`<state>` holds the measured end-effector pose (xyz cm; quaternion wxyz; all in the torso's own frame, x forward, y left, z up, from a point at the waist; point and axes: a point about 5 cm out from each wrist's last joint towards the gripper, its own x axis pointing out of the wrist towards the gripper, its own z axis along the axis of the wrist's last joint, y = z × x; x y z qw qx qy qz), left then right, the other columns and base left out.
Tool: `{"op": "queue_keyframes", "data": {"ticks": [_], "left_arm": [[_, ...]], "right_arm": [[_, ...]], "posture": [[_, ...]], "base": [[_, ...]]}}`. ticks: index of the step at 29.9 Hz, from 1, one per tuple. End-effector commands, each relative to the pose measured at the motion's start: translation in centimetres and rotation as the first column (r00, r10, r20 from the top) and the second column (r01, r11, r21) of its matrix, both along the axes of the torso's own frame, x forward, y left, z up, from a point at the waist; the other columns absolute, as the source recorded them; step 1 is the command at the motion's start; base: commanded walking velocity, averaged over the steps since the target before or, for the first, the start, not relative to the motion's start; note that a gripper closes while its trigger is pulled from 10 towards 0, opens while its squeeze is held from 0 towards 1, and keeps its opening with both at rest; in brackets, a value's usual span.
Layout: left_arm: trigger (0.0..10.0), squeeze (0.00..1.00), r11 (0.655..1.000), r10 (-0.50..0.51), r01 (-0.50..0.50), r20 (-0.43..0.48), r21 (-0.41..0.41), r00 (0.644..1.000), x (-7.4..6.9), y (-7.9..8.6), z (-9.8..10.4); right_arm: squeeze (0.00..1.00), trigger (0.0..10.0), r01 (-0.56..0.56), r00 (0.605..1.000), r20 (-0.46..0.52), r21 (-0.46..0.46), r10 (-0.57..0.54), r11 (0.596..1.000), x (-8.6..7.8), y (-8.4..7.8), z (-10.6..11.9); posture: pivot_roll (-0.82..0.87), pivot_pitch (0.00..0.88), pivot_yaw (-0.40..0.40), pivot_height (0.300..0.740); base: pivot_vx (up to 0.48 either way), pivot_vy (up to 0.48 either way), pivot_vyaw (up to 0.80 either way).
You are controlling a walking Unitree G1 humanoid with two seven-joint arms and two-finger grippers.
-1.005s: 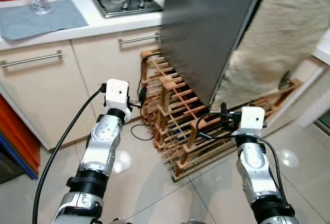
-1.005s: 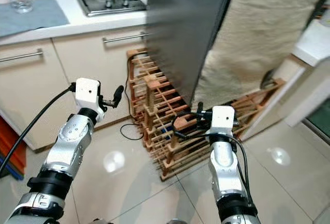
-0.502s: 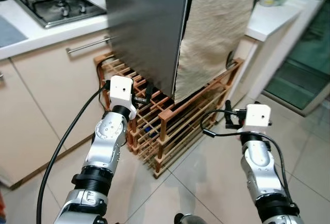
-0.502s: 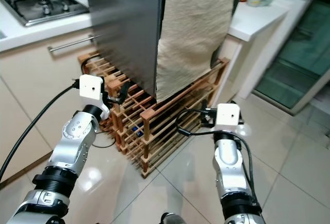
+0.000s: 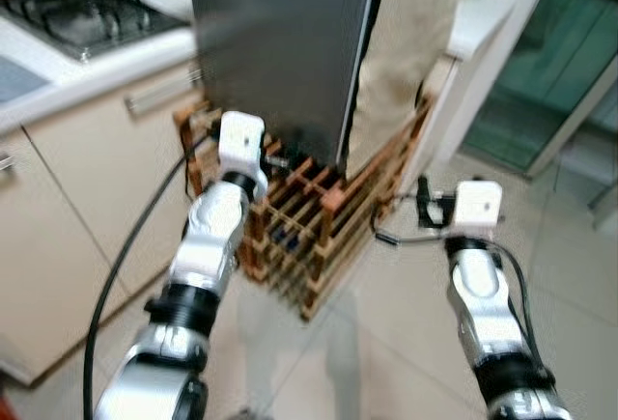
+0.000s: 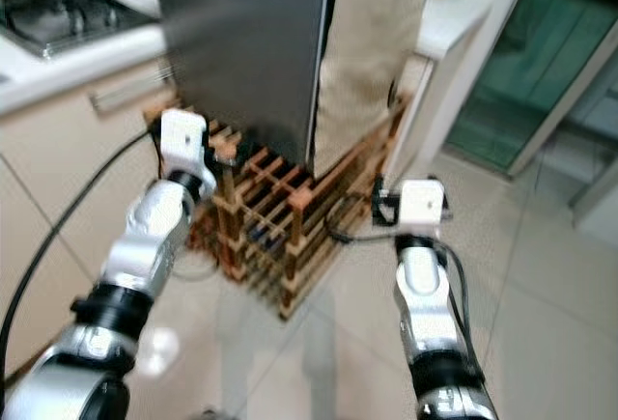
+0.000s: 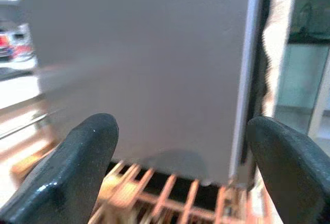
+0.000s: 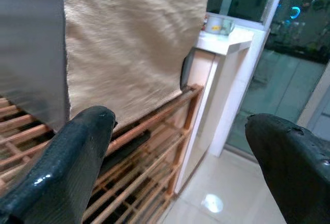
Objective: Restocking fridge
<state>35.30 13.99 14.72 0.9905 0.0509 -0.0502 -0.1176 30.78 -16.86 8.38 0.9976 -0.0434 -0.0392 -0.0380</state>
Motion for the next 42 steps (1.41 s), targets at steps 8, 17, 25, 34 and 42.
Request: {"op": "queue_keyframes", "data": {"ticks": [8,17,25,34,42], "left_arm": [[10.0,0.0,0.995,0.081,-0.085,-0.053,-0.061,0.995,-2.8,1.4,-2.4],[10.0,0.0,0.988,0.099,-0.098,0.001,-0.122,0.995,-9.7,3.3,-1.6],[10.0,0.0,0.995,0.035,-0.032,0.038,-0.092,0.999,-6.6,0.4,0.7],[10.0,0.0,0.982,0.103,-0.107,-0.033,-0.158,0.994,-6.1,0.5,0.7],[10.0,0.0,0.988,0.063,-0.056,0.041,-0.145,0.997,-5.4,-0.3,2.2]], "right_arm": [[0.09,10.0,0.07,0.996,0.055,0.015,-0.071,0.997,-2.0,-2.2,1.1],[0.1,10.0,0.045,0.994,0.102,-0.037,-0.041,0.998,-6.1,-3.6,2.3],[0.09,10.0,-0.023,0.988,0.149,-0.024,0.026,0.999,-4.8,-1.3,3.9],[0.08,10.0,-0.003,0.997,0.071,-0.015,0.004,1.0,-4.2,-2.3,3.0],[0.08,10.0,-0.036,0.997,0.062,0.001,0.036,0.999,-3.6,-1.2,3.0]], "posture": [[-0.12,0.0,-0.018,0.74],[-0.12,0.0,-0.023,0.74],[-0.11,0.0,-0.026,0.74],[-0.13,0.0,-0.017,0.74],[-0.12,0.0,-0.018,0.74]], "base": [[0.0,0.0,-0.72],[0.0,0.0,-0.39],[0.388,0.0,0.0],[0.452,0.0,0.0],[0.42,0.0,0.0]]}}
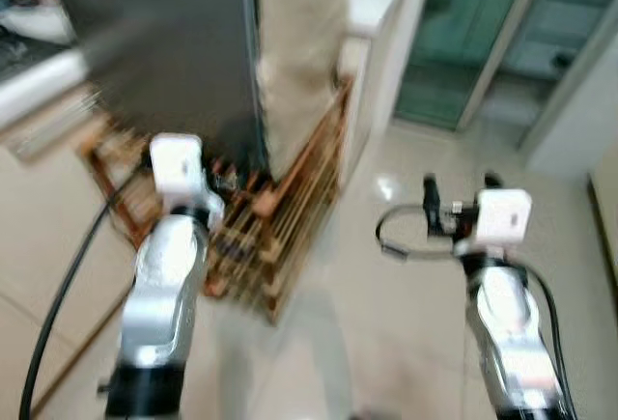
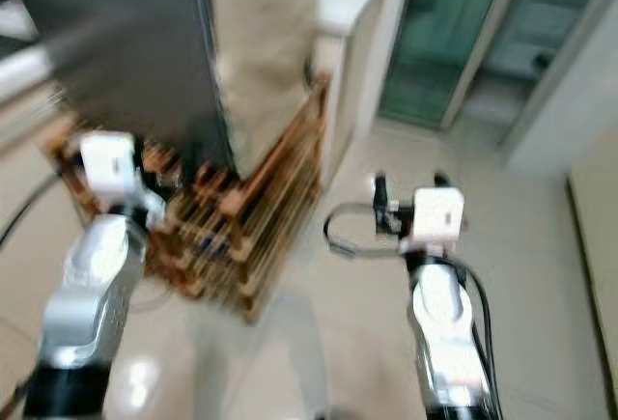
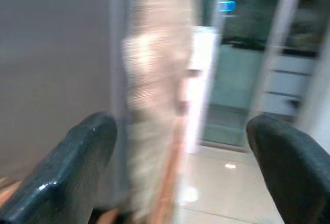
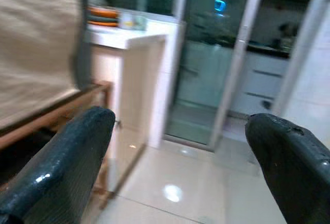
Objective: Restocking fridge
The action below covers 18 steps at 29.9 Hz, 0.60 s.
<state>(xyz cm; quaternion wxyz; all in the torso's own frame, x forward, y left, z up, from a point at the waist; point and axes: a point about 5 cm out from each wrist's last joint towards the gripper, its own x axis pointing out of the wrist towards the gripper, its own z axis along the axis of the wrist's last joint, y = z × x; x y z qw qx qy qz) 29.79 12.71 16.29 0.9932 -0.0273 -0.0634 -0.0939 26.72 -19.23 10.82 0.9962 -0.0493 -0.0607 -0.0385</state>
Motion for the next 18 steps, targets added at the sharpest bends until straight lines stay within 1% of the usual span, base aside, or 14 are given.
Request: {"op": "queue_keyframes", "data": {"ticks": [1,4,5,9,11,12,13,14,15,16,17,18], "left_arm": [[10.0,0.0,0.999,0.013,-0.015,0.052,0.029,0.999,0.3,0.9,1.2],[10.0,0.0,0.998,0.004,-0.009,0.076,0.064,0.997,1.0,0.9,2.2],[10.0,0.0,0.997,0.018,-0.025,0.099,0.074,0.995,1.9,1.0,3.2],[10.0,0.0,0.994,0.024,-0.036,0.108,0.104,0.994,3.7,0.3,4.5],[10.0,0.0,0.993,0.007,-0.019,0.106,0.115,0.994,4.6,-0.4,4.9],[10.0,0.0,0.994,-0.011,0.0,0.102,0.107,0.995,5.3,-1.2,5.2],[10.0,0.0,0.994,-0.011,0.0,0.102,0.107,0.995,5.3,-1.2,5.2],[10.0,0.0,0.992,-0.022,0.011,0.082,0.125,0.996,6.3,-2.1,5.2],[10.0,0.0,0.991,-0.022,0.012,0.07,0.137,0.997,6.7,-2.4,5.1],[10.0,0.0,0.991,-0.022,0.012,0.07,0.137,0.997,6.7,-2.4,5.1],[10.0,0.0,0.992,-0.032,0.024,0.058,0.127,0.998,7.4,-2.9,5.1],[10.0,0.0,0.991,-0.032,0.024,0.055,0.132,0.998,7.6,-2.9,5.1]], "right_arm": [[0.07,10.0,-0.043,0.999,0.019,0.015,0.043,0.999,0.6,1.3,0.6],[0.08,10.0,-0.051,0.999,0.017,0.016,0.051,0.999,0.7,1.5,0.5],[0.07,10.0,-0.055,0.998,0.009,0.017,0.055,0.998,0.6,1.6,0.3],[0.08,10.0,-0.061,0.998,-0.001,0.019,0.061,0.998,0.7,1.7,0.1],[0.07,10.0,-0.063,0.998,-0.002,0.023,0.064,0.998,1.0,1.8,0.1],[0.07,10.0,-0.069,0.998,-0.002,0.026,0.069,0.997,1.1,2.1,0.1],[0.07,10.0,-0.069,0.998,-0.002,0.026,0.069,0.997,1.1,2.1,0.1],[0.07,10.0,-0.074,0.997,-0.001,0.028,0.074,0.997,1.2,2.3,0.1],[0.07,10.0,-0.076,0.997,0.0,0.028,0.076,0.997,1.2,2.4,0.1],[0.07,10.0,-0.076,0.997,0.0,0.028,0.076,0.997,1.2,2.4,0.1],[0.07,10.0,-0.078,0.997,0.002,0.029,0.078,0.997,1.2,2.5,0.2],[0.07,10.0,-0.079,0.997,0.003,0.028,0.079,0.996,1.1,2.6,0.2]], "posture": [[-0.12,0.0,-0.019,0.74],[-0.12,0.0,-0.019,0.74],[-0.12,0.0,-0.023,0.74],[-0.11,0.0,-0.03,0.74],[-0.11,0.0,-0.032,0.74],[-0.11,0.0,-0.031,0.74],[-0.11,0.0,-0.031,0.74],[-0.12,0.0,-0.027,0.74],[-0.13,0.0,-0.025,0.74],[-0.13,0.0,-0.025,0.74],[-0.13,0.0,-0.021,0.74],[-0.14,0.0,-0.012,0.74]], "base": [[0.0,0.0,0.0],[0.0,0.0,0.0],[0.0,0.0,0.0],[0.0,0.0,0.0],[0.0,0.0,0.0],[0.0,0.0,0.0],[0.0,0.0,0.0],[0.0,0.0,0.0],[0.0,0.0,0.0],[0.0,0.0,0.0],[0.0,0.0,0.0],[0.0,0.0,0.0]]}}
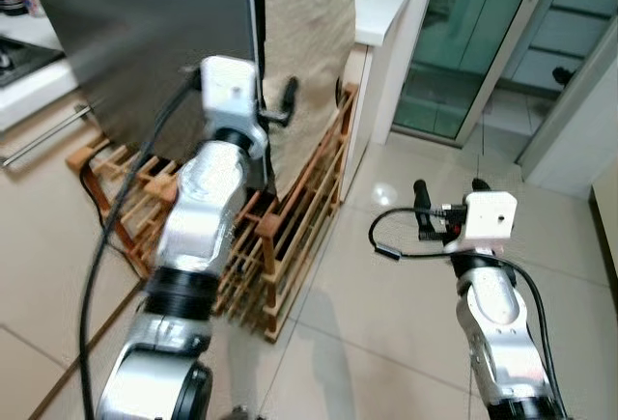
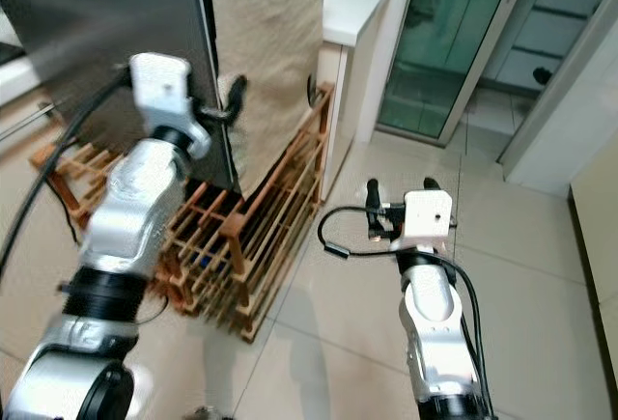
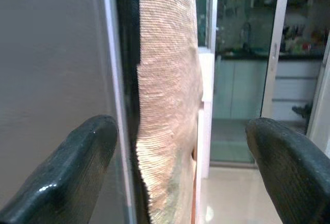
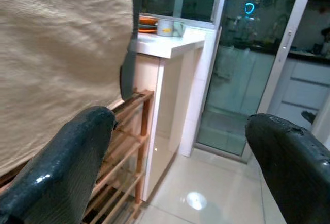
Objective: Restocking fridge
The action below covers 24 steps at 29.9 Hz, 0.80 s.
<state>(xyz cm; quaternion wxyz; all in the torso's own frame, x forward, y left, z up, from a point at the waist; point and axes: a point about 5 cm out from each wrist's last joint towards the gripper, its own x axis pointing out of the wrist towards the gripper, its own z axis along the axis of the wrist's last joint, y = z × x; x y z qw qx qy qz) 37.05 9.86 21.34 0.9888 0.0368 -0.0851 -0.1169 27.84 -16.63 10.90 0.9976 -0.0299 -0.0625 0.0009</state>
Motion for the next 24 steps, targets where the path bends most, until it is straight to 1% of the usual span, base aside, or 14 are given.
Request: {"op": "queue_keyframes", "data": {"ticks": [1,3,4,7,9,11,14,22,24], "left_arm": [[10.0,0.0,1.0,0.019,-0.019,-0.012,0.003,1.0,0.7,-0.1,0.0],[10.0,0.0,0.999,0.038,-0.038,-0.027,-0.004,0.999,1.3,0.0,0.1],[10.0,0.0,0.999,0.038,-0.038,-0.027,-0.004,0.999,1.3,0.0,0.1],[10.0,0.0,0.998,0.068,-0.068,-0.042,-0.016,0.997,2.5,0.2,0.5],[10.0,0.0,0.997,0.068,-0.069,-0.044,-0.019,0.997,2.7,0.2,0.5],[10.0,0.0,0.998,0.067,-0.068,-0.067,-0.015,0.995,3.2,0.0,0.0],[10.0,0.0,0.998,0.062,-0.063,-0.076,-0.014,0.995,3.4,-0.4,-0.1],[10.0,0.0,0.998,0.06,-0.062,-0.076,-0.019,0.995,4.0,-1.4,0.5],[10.0,0.0,0.999,0.042,-0.044,-0.074,-0.02,0.996,4.0,-1.9,0.5]], "right_arm": [[0.07,10.0,0.002,1.0,0.002,-0.007,-0.002,1.0,-0.1,0.0,0.1],[0.07,10.0,0.004,1.0,0.0,-0.01,-0.004,1.0,-0.3,-0.2,0.0],[0.07,10.0,0.004,1.0,0.0,-0.01,-0.004,1.0,-0.3,-0.2,0.0],[0.07,10.0,0.01,1.0,-0.015,-0.01,-0.01,1.0,-0.9,-0.2,-0.4],[0.07,10.0,0.01,1.0,-0.017,-0.01,-0.01,1.0,-1.0,-0.1,-0.5],[0.07,10.0,0.007,1.0,-0.021,-0.01,-0.008,1.0,-1.3,0.0,-0.5],[0.08,10.0,0.007,1.0,-0.023,-0.011,-0.007,1.0,-1.5,0.0,-0.6],[0.07,10.0,0.024,0.999,-0.038,-0.02,-0.025,1.0,-2.4,-0.5,-0.7],[0.07,10.0,0.028,0.999,-0.041,-0.021,-0.029,0.999,-2.6,-0.5,-0.7]], "posture": [[-0.15,0.0,-0.011,0.74],[-0.15,0.0,-0.006,0.74],[-0.15,0.0,-0.006,0.74],[-0.17,0.0,0.007,0.74],[-0.17,0.0,0.008,0.74],[-0.17,0.0,0.014,0.74],[-0.19,0.0,0.017,0.74],[-0.22,0.0,0.032,0.74],[-0.22,0.0,0.034,0.74]], "base": [[0.0,0.0,0.0],[0.0,0.0,0.0],[0.0,0.0,0.0],[0.0,0.0,0.0],[0.0,0.0,0.0],[0.0,0.0,0.0],[0.0,0.0,0.0],[0.0,0.0,0.0],[0.0,0.0,0.0]]}}
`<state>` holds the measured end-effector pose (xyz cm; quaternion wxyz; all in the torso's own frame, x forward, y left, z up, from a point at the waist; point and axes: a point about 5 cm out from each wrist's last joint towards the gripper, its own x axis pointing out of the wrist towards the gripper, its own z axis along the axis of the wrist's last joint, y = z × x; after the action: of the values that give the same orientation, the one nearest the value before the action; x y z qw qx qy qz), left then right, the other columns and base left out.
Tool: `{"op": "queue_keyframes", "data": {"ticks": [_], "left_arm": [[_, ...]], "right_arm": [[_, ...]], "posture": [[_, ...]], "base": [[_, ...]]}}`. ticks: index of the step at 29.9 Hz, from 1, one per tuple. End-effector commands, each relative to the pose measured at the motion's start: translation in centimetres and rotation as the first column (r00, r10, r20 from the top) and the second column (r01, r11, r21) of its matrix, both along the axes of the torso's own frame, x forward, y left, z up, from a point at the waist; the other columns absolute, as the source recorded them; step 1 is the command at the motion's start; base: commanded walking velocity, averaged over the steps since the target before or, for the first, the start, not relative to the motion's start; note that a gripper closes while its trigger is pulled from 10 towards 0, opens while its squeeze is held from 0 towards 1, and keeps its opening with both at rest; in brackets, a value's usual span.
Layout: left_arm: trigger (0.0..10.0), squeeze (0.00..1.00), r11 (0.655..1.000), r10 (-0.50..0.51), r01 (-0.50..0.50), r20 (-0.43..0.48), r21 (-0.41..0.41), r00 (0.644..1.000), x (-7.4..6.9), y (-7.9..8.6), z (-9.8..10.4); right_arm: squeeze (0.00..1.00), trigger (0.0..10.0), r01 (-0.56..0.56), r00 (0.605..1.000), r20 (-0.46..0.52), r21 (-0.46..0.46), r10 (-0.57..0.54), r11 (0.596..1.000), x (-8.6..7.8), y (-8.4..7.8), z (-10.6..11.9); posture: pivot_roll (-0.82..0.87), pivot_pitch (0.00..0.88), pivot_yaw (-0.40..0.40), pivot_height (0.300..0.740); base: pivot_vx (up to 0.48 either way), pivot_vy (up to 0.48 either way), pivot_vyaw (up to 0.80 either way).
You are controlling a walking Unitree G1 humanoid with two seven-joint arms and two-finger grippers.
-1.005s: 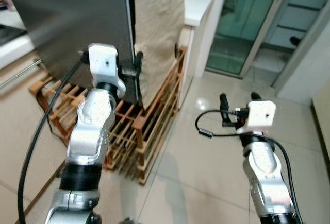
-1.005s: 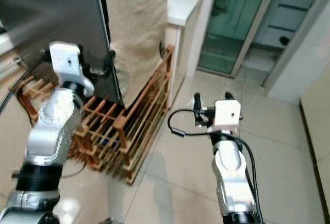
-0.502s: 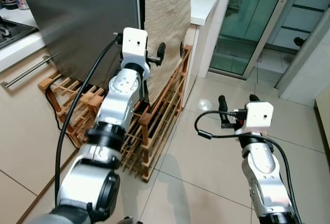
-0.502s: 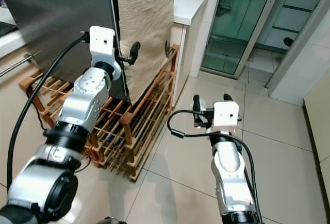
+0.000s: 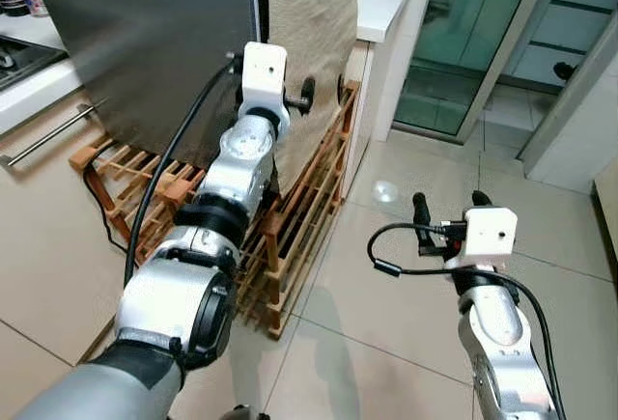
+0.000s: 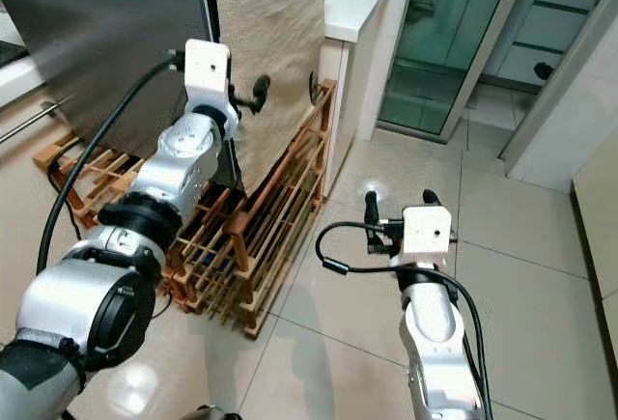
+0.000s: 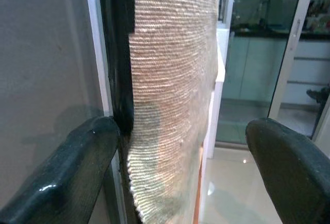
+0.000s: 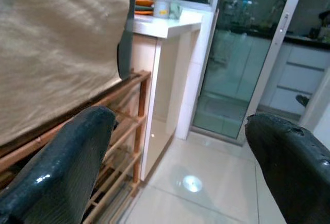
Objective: Restocking fridge
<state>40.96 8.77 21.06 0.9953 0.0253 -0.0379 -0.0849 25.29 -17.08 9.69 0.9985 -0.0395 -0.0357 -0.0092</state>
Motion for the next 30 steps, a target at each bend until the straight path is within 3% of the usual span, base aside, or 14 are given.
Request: {"op": "queue_keyframes", "data": {"ticks": [1,10,15,17,18,19,20,21,22,23,24,25,27,30], "left_arm": [[10.0,0.0,1.0,-0.027,0.028,0.023,-0.003,0.999,0.1,-1.0,0.8],[10.0,0.0,1.0,-0.026,0.025,-0.017,-0.018,1.0,0.2,-2.3,0.5],[10.0,0.0,0.996,-0.077,0.075,-0.036,-0.055,0.996,-0.1,-4.9,1.0],[10.0,0.0,0.989,-0.132,0.129,-0.038,-0.067,0.991,-0.4,-6.3,1.2],[10.0,0.0,0.969,-0.228,0.225,-0.022,-0.1,0.973,-0.9,-8.1,1.6],[10.0,0.0,0.969,-0.228,0.225,-0.022,-0.1,0.973,-0.9,-8.1,1.6],[10.0,0.0,0.94,-0.316,0.315,0.01,-0.134,0.949,-1.4,-9.4,2.1],[10.0,0.0,0.881,-0.447,0.45,0.055,-0.144,0.893,-2.4,-11.3,2.6],[10.0,0.0,0.881,-0.447,0.45,0.055,-0.144,0.893,-2.4,-11.3,2.6],[10.0,0.0,0.756,-0.631,0.642,0.118,-0.127,0.767,-4.2,-14.4,3.2],[10.0,0.0,0.669,-0.722,0.736,0.142,-0.105,0.677,-5.5,-16.1,3.3],[10.0,0.0,0.669,-0.722,0.736,0.142,-0.105,0.677,-5.5,-16.1,3.3],[10.0,0.0,0.53,-0.829,0.844,0.161,-0.081,0.536,-7.6,-18.6,3.3],[10.0,0.0,0.382,-0.906,0.922,0.168,-0.064,0.388,-10.0,-21.1,3.2]], "right_arm": [[0.07,10.0,0.006,1.0,0.011,-0.003,-0.006,1.0,-0.2,-0.1,0.5],[0.07,10.0,0.011,1.0,-0.003,-0.008,-0.011,1.0,-0.4,-0.1,0.3],[0.07,10.0,0.01,1.0,-0.009,-0.005,-0.01,1.0,-0.5,0.2,0.3],[0.07,10.0,0.017,1.0,-0.005,-0.004,-0.017,1.0,-0.5,0.1,0.4],[0.07,10.0,0.023,1.0,-0.004,-0.006,-0.023,1.0,-0.6,0.0,0.4],[0.07,10.0,0.023,1.0,-0.004,-0.006,-0.023,1.0,-0.6,0.0,0.4],[0.07,10.0,0.026,1.0,-0.004,-0.007,-0.026,1.0,-0.7,-0.1,0.4],[0.08,10.0,0.029,1.0,-0.005,-0.008,-0.029,1.0,-0.8,-0.2,0.4],[0.08,10.0,0.029,1.0,-0.005,-0.008,-0.029,1.0,-0.8,-0.2,0.4],[0.07,10.0,0.031,0.999,-0.007,-0.011,-0.032,0.999,-1.0,-0.4,0.4],[0.07,10.0,0.031,0.999,-0.01,-0.013,-0.031,0.999,-1.0,-0.4,0.4],[0.07,10.0,0.031,0.999,-0.01,-0.013,-0.031,0.999,-1.0,-0.4,0.4],[0.07,10.0,0.033,0.999,-0.015,-0.016,-0.033,0.999,-1.2,-0.5,0.3],[0.07,10.0,0.039,0.999,-0.02,-0.017,-0.039,0.999,-1.3,-0.6,0.2]], "posture": [[-0.22,0.0,0.035,0.74],[-0.23,0.0,0.048,0.74],[-0.25,0.0,0.065,0.74],[-0.25,0.0,0.071,0.74],[-0.26,0.0,0.074,0.74],[-0.26,0.0,0.074,0.74],[-0.27,0.0,0.074,0.74],[-0.27,0.0,0.074,0.74],[-0.27,0.0,0.074,0.74],[-0.27,0.0,0.074,0.74],[-0.27,0.0,0.075,0.74],[-0.27,0.0,0.075,0.74],[-0.28,0.0,0.076,0.74],[-0.29,0.0,0.085,0.74]], "base": [[0.0,0.0,0.0],[0.0,0.0,0.0],[0.0,0.0,0.0],[0.0,0.0,0.0],[0.0,0.0,0.0],[0.0,0.0,0.0],[0.0,0.0,0.0],[0.0,0.0,0.0],[0.0,0.0,0.0],[0.0,0.0,0.0],[0.0,0.0,0.0],[0.0,0.0,0.0],[0.0,0.0,0.0],[0.0,0.0,0.0]]}}
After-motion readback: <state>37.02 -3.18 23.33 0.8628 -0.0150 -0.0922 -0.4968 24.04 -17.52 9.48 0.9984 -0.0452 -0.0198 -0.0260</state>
